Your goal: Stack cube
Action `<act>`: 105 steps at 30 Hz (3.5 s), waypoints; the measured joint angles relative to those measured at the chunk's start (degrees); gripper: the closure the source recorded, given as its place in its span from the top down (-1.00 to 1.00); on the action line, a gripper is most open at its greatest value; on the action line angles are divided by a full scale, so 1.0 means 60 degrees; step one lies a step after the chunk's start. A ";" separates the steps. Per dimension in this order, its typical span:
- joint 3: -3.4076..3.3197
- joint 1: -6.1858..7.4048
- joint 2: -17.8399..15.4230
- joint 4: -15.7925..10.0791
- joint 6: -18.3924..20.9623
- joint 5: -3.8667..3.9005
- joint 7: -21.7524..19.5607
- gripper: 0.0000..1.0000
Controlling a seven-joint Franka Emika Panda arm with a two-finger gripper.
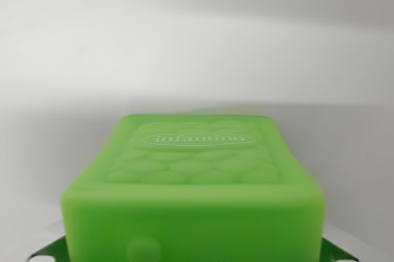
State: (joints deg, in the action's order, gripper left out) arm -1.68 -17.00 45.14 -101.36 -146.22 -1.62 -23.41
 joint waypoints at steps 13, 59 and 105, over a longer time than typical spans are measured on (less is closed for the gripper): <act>0.0000 0.0000 0.0000 0.0000 0.0001 0.0000 0.0000 -1.00; -0.0012 0.0001 -0.1523 -0.0382 0.1082 0.0001 0.0000 -1.00; -0.0038 -0.0443 -0.3840 -0.2620 0.1216 0.0048 0.2858 -1.00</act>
State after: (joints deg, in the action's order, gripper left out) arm -1.91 -19.66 22.10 -117.08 -138.92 -1.33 -6.26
